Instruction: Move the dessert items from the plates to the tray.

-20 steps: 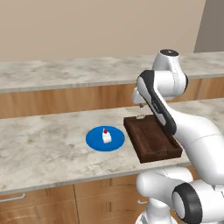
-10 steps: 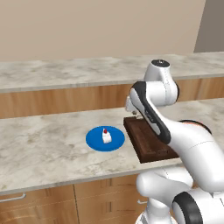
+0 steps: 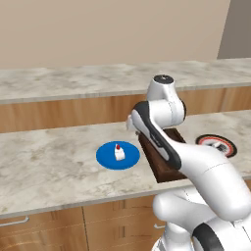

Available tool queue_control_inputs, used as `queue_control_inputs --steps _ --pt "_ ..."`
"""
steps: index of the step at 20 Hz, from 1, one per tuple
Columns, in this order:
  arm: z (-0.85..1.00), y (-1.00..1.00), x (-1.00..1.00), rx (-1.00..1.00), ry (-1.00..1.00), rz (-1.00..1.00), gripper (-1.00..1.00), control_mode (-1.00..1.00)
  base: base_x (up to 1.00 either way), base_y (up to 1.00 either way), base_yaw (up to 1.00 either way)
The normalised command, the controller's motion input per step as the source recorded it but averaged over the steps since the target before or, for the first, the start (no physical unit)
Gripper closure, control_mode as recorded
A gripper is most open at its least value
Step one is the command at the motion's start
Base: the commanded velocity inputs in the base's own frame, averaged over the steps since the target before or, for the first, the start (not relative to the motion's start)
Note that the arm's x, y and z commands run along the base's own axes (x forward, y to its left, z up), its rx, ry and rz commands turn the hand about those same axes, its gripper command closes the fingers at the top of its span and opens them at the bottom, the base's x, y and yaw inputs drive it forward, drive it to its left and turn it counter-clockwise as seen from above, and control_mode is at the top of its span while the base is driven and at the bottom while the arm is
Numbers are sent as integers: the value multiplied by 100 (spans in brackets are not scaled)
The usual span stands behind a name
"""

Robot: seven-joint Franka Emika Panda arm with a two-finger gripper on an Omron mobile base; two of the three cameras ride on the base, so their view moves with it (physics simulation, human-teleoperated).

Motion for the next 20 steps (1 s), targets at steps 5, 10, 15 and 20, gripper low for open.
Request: queue_control_inputs --steps 5,10,15,20 --pt "-25 36 6 0 0 0 -100 -100 0 0 0" --pt "-20 28 20 0 0 0 -100 -100 0 0 0" --pt "-7 12 28 1 0 0 -100 -100 0 0 0" --pt "-22 1 18 0 0 0 -100 -100 0 0 0"
